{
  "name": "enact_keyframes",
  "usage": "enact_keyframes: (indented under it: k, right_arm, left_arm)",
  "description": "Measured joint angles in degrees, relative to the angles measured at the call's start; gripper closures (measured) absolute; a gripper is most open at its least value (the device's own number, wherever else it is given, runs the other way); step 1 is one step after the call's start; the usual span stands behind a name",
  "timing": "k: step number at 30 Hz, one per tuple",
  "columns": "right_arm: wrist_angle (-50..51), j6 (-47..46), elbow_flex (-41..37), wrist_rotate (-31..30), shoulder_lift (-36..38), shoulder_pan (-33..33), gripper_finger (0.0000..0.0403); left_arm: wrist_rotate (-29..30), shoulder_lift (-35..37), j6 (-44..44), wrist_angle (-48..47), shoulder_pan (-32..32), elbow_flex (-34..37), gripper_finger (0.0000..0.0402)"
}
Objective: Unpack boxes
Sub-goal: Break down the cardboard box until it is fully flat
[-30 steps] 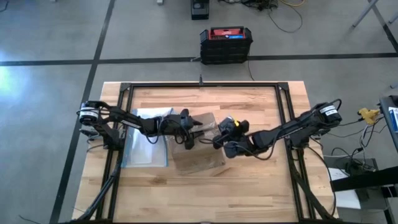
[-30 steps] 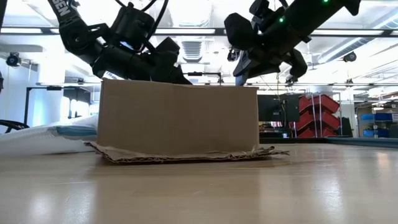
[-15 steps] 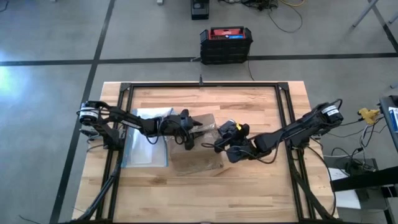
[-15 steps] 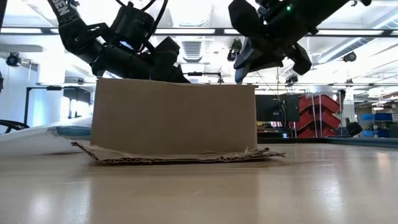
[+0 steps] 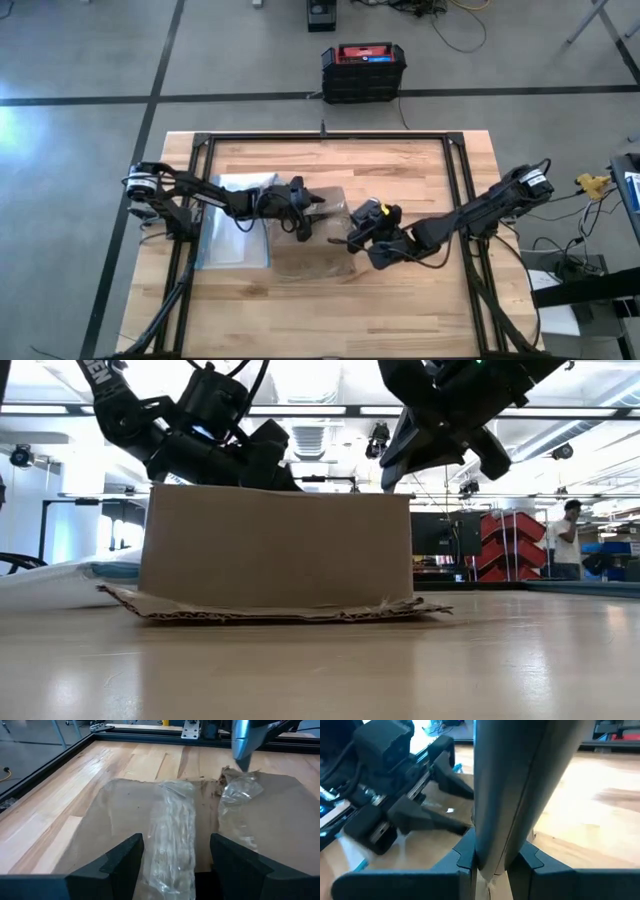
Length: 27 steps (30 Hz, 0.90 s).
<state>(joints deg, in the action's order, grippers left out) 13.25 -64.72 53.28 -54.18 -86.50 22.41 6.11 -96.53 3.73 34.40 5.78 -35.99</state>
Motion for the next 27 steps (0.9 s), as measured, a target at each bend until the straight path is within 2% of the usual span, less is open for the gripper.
enact_keyframes:
  k: [17,21,27]
  right_arm:
    - [0.2,0.0,-0.1,0.9,3.0,3.9,0.0353]
    - [-0.2,0.4,-0.1,3.5,4.6,6.5,0.0353]
    - [0.2,0.9,-0.1,-1.0,5.1,7.5,0.0353]
  left_arm:
    - [0.5,1.5,0.1,-2.6,0.0,0.0,0.0182]
    - [3.4,1.5,0.3,-3.0,0.6,0.1,0.0182]
    - [2.3,3.0,-0.1,-3.5,0.8,0.3,0.0182]
